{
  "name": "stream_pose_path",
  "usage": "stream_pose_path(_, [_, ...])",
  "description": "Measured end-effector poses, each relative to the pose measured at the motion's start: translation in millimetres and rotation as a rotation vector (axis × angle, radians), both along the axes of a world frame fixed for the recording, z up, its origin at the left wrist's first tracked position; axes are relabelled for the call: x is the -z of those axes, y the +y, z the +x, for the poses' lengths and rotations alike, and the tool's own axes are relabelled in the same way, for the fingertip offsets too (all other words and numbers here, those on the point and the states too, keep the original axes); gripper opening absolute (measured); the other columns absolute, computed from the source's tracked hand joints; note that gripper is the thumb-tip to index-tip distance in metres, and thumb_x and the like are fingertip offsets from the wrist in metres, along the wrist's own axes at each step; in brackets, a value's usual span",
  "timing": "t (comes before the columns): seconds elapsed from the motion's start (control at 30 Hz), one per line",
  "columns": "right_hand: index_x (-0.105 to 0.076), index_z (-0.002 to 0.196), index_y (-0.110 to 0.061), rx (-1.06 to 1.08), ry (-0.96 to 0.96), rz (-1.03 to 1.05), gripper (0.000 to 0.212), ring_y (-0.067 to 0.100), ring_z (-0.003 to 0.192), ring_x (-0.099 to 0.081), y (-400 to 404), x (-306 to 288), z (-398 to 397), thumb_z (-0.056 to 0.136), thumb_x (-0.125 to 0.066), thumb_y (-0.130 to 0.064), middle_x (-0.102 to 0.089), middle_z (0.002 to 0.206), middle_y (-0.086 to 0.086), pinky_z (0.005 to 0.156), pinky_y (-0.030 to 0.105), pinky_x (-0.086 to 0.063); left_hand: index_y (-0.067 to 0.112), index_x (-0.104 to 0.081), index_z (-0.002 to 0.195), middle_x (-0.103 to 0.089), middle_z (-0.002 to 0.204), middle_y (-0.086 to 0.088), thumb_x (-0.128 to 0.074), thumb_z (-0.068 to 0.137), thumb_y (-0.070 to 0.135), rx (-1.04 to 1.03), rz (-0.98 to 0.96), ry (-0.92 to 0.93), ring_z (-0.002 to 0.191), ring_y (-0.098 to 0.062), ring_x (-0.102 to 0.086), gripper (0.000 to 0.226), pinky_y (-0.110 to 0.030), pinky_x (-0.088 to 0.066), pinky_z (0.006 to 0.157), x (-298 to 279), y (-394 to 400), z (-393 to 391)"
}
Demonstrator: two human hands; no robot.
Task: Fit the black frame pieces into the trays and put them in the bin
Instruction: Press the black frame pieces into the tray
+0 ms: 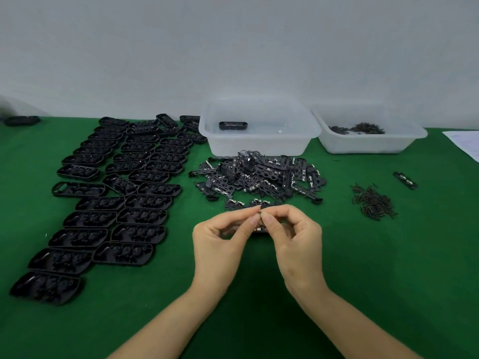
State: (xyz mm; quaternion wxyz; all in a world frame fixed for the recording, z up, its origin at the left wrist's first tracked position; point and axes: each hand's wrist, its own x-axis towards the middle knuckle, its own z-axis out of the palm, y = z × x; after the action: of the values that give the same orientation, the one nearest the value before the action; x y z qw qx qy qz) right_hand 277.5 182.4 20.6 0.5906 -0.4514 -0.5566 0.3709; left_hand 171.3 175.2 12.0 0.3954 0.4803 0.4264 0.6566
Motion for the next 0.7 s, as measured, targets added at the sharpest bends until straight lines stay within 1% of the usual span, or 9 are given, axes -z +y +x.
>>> stream_pose_path(0.07, [-0.065, 0.072, -0.025, 0.004, -0.107, 0.039, 0.025, 0.002, 0.066, -0.061, 4, 0, 2, 0.08, -0.064, -0.001, -0.067, 0.069, -0.012, 0.062, 0.011, -0.047, 0.027, -0.076, 0.079, -0.074, 0.077, 0.004, -0.072, 0.07, 0.016, -0.038, 0.018, 0.045, 0.071, -0.009, -0.07, 0.014, -0.015, -0.052, 0.066, 0, 1, -1])
stream_pose_path(0.13, [-0.065, 0.074, -0.025, 0.071, -0.281, 0.124, 0.021, 0.002, 0.068, -0.06, 17, -2, 16, 0.078, -0.067, -0.004, -0.066, 0.071, -0.014, 0.067, 0.013, -0.046, 0.024, -0.074, 0.074, -0.073, 0.074, 0.0, -0.073, 0.067, 0.017, -0.058, -0.029, -0.031, 0.069, -0.009, -0.068, 0.01, -0.015, -0.051, 0.065, -1, 3, -3])
stream_pose_path(0.23, [-0.069, 0.079, -0.015, 0.365, -0.55, 0.223, 0.008, 0.019, 0.08, -0.06, 50, -4, 65, 0.077, -0.069, -0.007, -0.067, 0.08, -0.003, 0.078, 0.033, -0.043, 0.018, -0.069, 0.073, -0.071, 0.067, 0.0, -0.075, 0.062, 0.017, -0.062, -0.098, -0.145, 0.065, -0.005, -0.066, 0.012, -0.012, -0.049, 0.062, 0, 6, -9])
stream_pose_path(0.3, [-0.07, 0.079, -0.015, 0.563, -0.828, 0.119, 0.002, 0.028, 0.09, -0.055, 69, 1, 104, 0.078, -0.069, -0.014, -0.068, 0.089, 0.004, 0.081, 0.036, -0.033, 0.017, -0.069, 0.073, -0.07, 0.067, 0.002, -0.075, 0.061, 0.015, -0.042, -0.114, -0.143, 0.064, -0.003, -0.065, 0.013, -0.011, -0.049, 0.061, 1, 7, -11])
stream_pose_path(0.4, [-0.072, 0.078, -0.019, 0.625, -1.093, -0.203, 0.003, 0.033, 0.101, -0.046, 83, 16, 134, 0.079, -0.069, -0.019, -0.066, 0.099, 0.006, 0.084, 0.039, -0.028, 0.02, -0.072, 0.072, -0.072, 0.07, 0.004, -0.076, 0.065, 0.011, -0.026, -0.116, -0.072, 0.066, -0.002, -0.064, 0.013, -0.01, -0.049, 0.062, 3, 9, -11])
stream_pose_path(0.5, [-0.073, 0.089, -0.021, 0.623, -1.117, -0.297, 0.013, 0.032, 0.105, -0.043, 84, 17, 134, 0.076, -0.072, -0.022, -0.061, 0.108, 0.006, 0.087, 0.04, -0.029, 0.026, -0.072, 0.071, -0.072, 0.073, 0.009, -0.075, 0.072, 0.008, -0.114, -0.072, 0.143, 0.067, -0.002, -0.065, 0.019, -0.011, -0.048, 0.064, 8, 12, -13])
stream_pose_path(0.57, [-0.071, 0.098, -0.019, 0.588, -1.095, -0.114, 0.025, 0.031, 0.103, -0.044, 78, 10, 126, 0.074, -0.074, -0.021, -0.057, 0.109, 0.008, 0.088, 0.04, -0.03, 0.029, -0.07, 0.07, -0.071, 0.072, 0.014, -0.076, 0.073, 0.01, -0.162, -0.03, 0.323, 0.067, 0.0, -0.064, 0.021, -0.01, -0.047, 0.067, 11, 15, -13])
stream_pose_path(0.63, [-0.072, 0.093, -0.016, 0.401, -0.906, 0.162, 0.019, 0.025, 0.092, -0.051, 65, -2, 102, 0.074, -0.073, -0.016, -0.06, 0.099, 0.007, 0.084, 0.034, -0.037, 0.032, -0.067, 0.069, -0.069, 0.071, 0.019, -0.077, 0.074, 0.012, -0.189, 0.023, 0.469, 0.067, 0.002, -0.063, 0.023, -0.009, -0.045, 0.07, 11, 17, -12])
stream_pose_path(0.7, [-0.071, 0.086, -0.021, 0.082, -0.648, 0.181, 0.011, 0.011, 0.08, -0.057, 47, -12, 68, 0.077, -0.069, -0.014, -0.064, 0.085, -0.003, 0.074, 0.022, -0.046, 0.031, -0.069, 0.07, -0.067, 0.067, 0.022, -0.075, 0.074, 0.019, -0.232, 0.124, 0.656, 0.068, 0.002, -0.06, 0.014, -0.013, -0.04, 0.074, 11, 19, -10])
